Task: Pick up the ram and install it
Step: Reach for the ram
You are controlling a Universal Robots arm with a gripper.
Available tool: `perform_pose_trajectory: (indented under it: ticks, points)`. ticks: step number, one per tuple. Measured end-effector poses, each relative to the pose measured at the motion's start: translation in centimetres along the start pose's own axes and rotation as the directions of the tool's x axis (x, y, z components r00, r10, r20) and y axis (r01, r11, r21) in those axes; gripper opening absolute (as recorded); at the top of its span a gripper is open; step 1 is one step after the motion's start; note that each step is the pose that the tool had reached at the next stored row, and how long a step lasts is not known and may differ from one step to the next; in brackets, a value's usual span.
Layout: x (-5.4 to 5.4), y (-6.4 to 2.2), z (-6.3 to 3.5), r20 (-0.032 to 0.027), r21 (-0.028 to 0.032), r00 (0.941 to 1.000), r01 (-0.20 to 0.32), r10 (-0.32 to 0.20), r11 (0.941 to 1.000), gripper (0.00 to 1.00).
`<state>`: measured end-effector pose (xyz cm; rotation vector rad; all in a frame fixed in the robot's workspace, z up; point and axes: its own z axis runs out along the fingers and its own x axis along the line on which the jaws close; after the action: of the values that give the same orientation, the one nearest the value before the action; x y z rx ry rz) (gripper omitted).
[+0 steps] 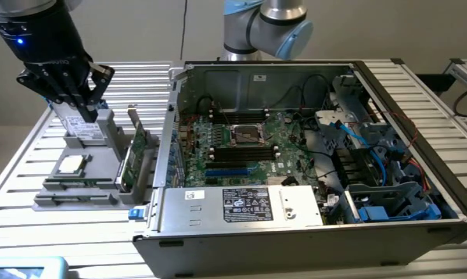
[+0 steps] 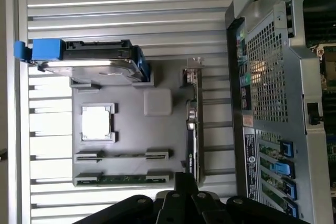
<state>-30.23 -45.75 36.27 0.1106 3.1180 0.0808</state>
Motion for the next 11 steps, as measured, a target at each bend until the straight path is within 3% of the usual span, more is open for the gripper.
perform_pose_trajectory:
  ticks: [7, 11]
  points:
    - [1.1, -0.44, 0.18, -0.0012, 0.0050, 1.0000, 0.002, -0.002, 1.0000, 0.11]
    - [2.3, -0.71, 0.68, -0.0025, 0.0054, 1.0000, 0.002, -0.002, 1.0000, 0.11]
